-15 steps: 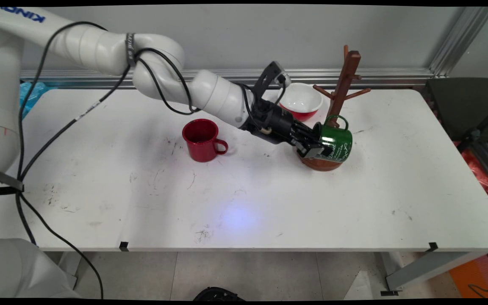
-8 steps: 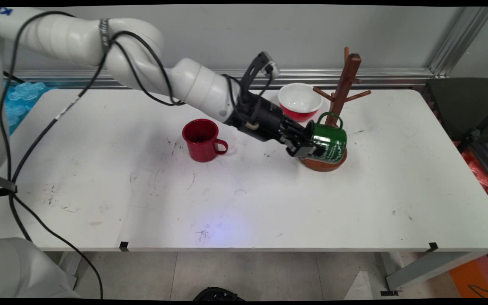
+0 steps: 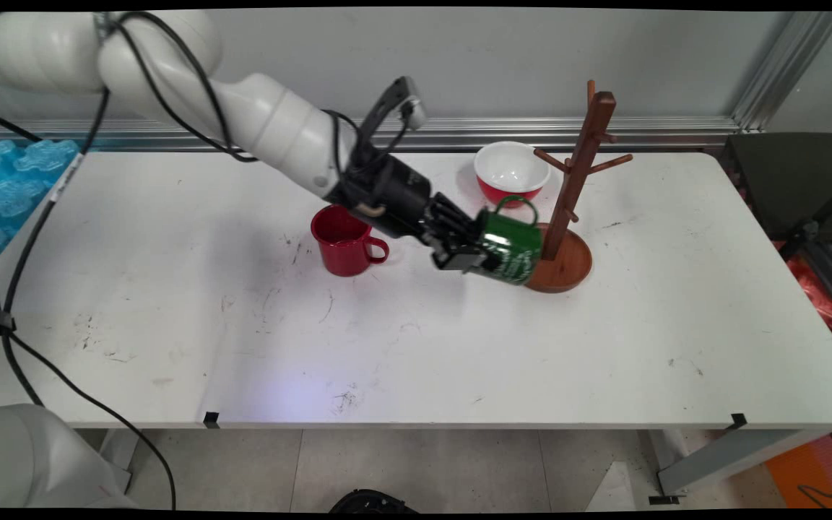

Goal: Place the picked object on the table

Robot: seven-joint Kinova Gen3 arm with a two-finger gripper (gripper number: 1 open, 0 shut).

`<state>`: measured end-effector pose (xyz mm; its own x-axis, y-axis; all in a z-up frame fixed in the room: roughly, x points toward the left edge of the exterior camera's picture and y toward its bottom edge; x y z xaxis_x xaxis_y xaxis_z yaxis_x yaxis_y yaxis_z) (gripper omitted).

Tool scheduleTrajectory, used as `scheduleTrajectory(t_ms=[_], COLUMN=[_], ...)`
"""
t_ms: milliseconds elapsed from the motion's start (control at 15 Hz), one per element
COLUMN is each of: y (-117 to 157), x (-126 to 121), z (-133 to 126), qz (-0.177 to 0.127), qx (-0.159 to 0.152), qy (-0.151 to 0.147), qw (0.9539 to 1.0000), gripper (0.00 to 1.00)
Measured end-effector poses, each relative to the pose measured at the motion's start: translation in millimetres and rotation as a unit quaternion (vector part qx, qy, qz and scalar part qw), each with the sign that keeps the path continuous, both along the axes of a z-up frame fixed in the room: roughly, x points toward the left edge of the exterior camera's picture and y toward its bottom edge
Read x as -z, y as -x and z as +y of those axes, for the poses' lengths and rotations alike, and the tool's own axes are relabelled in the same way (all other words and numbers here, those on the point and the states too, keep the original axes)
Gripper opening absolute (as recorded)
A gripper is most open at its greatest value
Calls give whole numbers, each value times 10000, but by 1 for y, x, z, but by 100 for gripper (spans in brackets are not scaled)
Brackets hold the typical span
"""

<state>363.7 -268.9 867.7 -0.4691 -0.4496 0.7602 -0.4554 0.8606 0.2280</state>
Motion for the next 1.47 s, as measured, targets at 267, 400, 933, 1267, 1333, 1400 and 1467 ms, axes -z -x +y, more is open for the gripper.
scheduleTrajectory(t_ms=[267,400,933,1267,1333,1400,1467], y=[-27,-40,-88,-104,-106,-107,-108], x=[-10,-13,-23,-22,-20,-18,-15], z=[16,24,37,39,40,41,42], qz=[-504,-780,-1899,-2567,-2671,-2740,-2852], qx=[358,591,1084,1330,1371,1401,1450], qy=[116,184,436,492,492,491,496], qw=[9980,9950,9748,9560,9526,9502,9461], gripper=[0,0,0,0,0,0,0])
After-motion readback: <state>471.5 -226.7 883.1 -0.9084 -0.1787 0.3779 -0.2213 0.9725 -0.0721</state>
